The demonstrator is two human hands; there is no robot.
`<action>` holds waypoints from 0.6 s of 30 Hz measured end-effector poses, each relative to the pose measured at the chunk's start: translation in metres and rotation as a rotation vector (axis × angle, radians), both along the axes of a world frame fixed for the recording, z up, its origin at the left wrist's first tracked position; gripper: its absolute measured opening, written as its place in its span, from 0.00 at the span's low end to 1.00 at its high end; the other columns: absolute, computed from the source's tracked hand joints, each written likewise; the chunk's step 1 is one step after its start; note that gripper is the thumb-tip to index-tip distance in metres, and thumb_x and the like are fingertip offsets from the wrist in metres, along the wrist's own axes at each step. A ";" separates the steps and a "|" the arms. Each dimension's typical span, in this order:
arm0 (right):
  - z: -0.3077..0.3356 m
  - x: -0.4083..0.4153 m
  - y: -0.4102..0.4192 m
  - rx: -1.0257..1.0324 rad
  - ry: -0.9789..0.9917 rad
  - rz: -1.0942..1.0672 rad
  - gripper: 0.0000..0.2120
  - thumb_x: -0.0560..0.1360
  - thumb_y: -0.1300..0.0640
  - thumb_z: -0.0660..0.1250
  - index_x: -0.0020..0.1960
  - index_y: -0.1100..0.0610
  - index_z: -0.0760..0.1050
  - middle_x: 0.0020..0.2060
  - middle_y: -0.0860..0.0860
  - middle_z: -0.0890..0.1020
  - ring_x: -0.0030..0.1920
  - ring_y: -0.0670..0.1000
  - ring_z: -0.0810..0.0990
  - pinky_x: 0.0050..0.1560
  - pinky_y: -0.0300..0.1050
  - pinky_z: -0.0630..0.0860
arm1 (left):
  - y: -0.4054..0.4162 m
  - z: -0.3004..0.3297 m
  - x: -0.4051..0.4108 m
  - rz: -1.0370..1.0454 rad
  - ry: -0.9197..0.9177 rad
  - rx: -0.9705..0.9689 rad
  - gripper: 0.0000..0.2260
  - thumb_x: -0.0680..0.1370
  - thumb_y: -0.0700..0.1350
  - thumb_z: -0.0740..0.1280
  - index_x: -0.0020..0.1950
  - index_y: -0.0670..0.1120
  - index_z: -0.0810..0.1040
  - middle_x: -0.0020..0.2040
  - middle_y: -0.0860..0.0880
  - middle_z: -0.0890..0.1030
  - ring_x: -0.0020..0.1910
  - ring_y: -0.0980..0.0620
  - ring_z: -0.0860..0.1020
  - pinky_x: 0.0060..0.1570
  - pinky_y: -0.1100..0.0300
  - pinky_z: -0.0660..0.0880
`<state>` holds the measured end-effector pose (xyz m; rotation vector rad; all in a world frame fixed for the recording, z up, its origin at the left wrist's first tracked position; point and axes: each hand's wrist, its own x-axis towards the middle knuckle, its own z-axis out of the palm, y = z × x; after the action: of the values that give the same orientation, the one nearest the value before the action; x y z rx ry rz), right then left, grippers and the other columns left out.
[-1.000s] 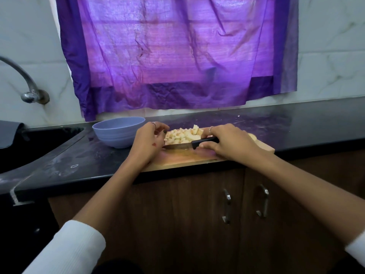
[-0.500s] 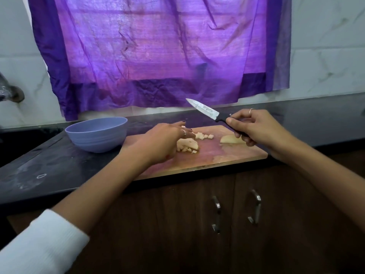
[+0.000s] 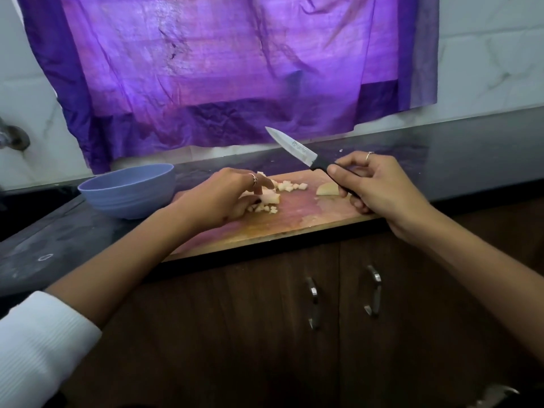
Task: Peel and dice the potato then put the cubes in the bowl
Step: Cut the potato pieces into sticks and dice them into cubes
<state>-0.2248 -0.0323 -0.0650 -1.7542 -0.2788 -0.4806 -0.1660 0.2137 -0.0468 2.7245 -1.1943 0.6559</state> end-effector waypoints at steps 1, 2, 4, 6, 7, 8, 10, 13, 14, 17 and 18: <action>-0.001 -0.001 0.000 -0.003 0.002 0.001 0.04 0.77 0.55 0.68 0.46 0.55 0.76 0.29 0.54 0.74 0.24 0.49 0.64 0.25 0.40 0.60 | 0.000 -0.001 -0.002 0.006 -0.005 -0.033 0.13 0.77 0.38 0.67 0.61 0.46 0.79 0.55 0.51 0.81 0.50 0.55 0.78 0.50 0.67 0.66; -0.002 -0.002 -0.001 -0.014 0.007 0.000 0.04 0.77 0.55 0.67 0.47 0.56 0.76 0.29 0.54 0.75 0.24 0.49 0.64 0.26 0.40 0.60 | -0.001 -0.001 -0.005 0.018 -0.015 -0.071 0.13 0.78 0.39 0.67 0.61 0.46 0.79 0.54 0.50 0.81 0.49 0.57 0.76 0.49 0.68 0.65; -0.001 -0.003 -0.002 -0.060 0.007 -0.006 0.05 0.78 0.56 0.66 0.48 0.57 0.74 0.30 0.54 0.77 0.23 0.48 0.65 0.26 0.39 0.61 | -0.001 -0.001 -0.015 0.053 -0.051 -0.154 0.12 0.79 0.41 0.66 0.61 0.47 0.79 0.53 0.50 0.81 0.48 0.55 0.76 0.49 0.64 0.67; 0.002 -0.004 -0.004 -0.160 0.010 -0.021 0.04 0.79 0.55 0.64 0.47 0.55 0.71 0.30 0.52 0.78 0.22 0.46 0.67 0.26 0.39 0.64 | 0.005 -0.002 -0.032 0.106 -0.103 -0.255 0.10 0.78 0.42 0.67 0.60 0.46 0.80 0.52 0.50 0.81 0.48 0.52 0.78 0.48 0.60 0.70; 0.005 -0.006 -0.005 -0.234 0.012 -0.033 0.04 0.79 0.55 0.63 0.48 0.54 0.70 0.30 0.52 0.79 0.21 0.44 0.67 0.28 0.40 0.65 | 0.008 -0.003 -0.042 0.141 -0.125 -0.306 0.10 0.78 0.41 0.68 0.58 0.46 0.80 0.51 0.50 0.82 0.47 0.52 0.79 0.48 0.60 0.71; 0.006 -0.008 -0.005 -0.327 0.012 -0.040 0.03 0.80 0.55 0.63 0.48 0.53 0.69 0.31 0.52 0.79 0.21 0.42 0.68 0.31 0.41 0.66 | 0.012 -0.007 -0.055 0.185 -0.138 -0.355 0.10 0.77 0.41 0.69 0.57 0.46 0.81 0.50 0.50 0.82 0.46 0.52 0.79 0.47 0.61 0.71; 0.009 -0.012 0.000 -0.539 -0.018 -0.064 0.03 0.79 0.56 0.62 0.51 0.50 0.69 0.35 0.52 0.78 0.25 0.41 0.70 0.34 0.43 0.65 | 0.020 -0.017 -0.075 0.291 -0.126 -0.446 0.09 0.76 0.41 0.70 0.56 0.45 0.82 0.49 0.49 0.83 0.45 0.54 0.79 0.48 0.62 0.71; 0.009 -0.023 0.015 -0.725 -0.095 -0.073 0.09 0.79 0.56 0.62 0.58 0.48 0.69 0.35 0.49 0.76 0.32 0.47 0.72 0.35 0.45 0.66 | 0.025 -0.036 -0.095 0.420 -0.056 -0.571 0.10 0.75 0.42 0.71 0.56 0.47 0.82 0.47 0.52 0.81 0.46 0.59 0.76 0.45 0.74 0.66; 0.008 -0.028 0.021 -0.750 -0.119 -0.070 0.11 0.79 0.56 0.62 0.60 0.48 0.69 0.35 0.47 0.75 0.34 0.47 0.71 0.36 0.45 0.66 | 0.025 -0.039 -0.097 0.436 -0.038 -0.601 0.10 0.75 0.42 0.71 0.56 0.48 0.82 0.48 0.53 0.81 0.46 0.60 0.76 0.44 0.76 0.66; 0.007 -0.040 0.039 -0.837 -0.193 -0.053 0.15 0.80 0.56 0.60 0.65 0.45 0.69 0.38 0.40 0.70 0.38 0.43 0.67 0.38 0.38 0.63 | 0.024 -0.042 -0.096 0.460 0.025 -0.678 0.10 0.77 0.44 0.69 0.58 0.50 0.81 0.48 0.53 0.81 0.48 0.57 0.77 0.48 0.69 0.68; 0.007 -0.041 0.045 -0.870 -0.191 -0.036 0.15 0.80 0.56 0.59 0.65 0.45 0.69 0.38 0.37 0.69 0.37 0.41 0.67 0.37 0.34 0.63 | 0.025 -0.042 -0.095 0.465 0.040 -0.687 0.11 0.77 0.45 0.68 0.59 0.50 0.80 0.48 0.53 0.81 0.47 0.56 0.77 0.48 0.67 0.69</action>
<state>-0.2660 0.0128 -0.0581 -2.5605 -0.6639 -0.6036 -0.2613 0.2388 -0.0891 2.3729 -0.2223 0.8519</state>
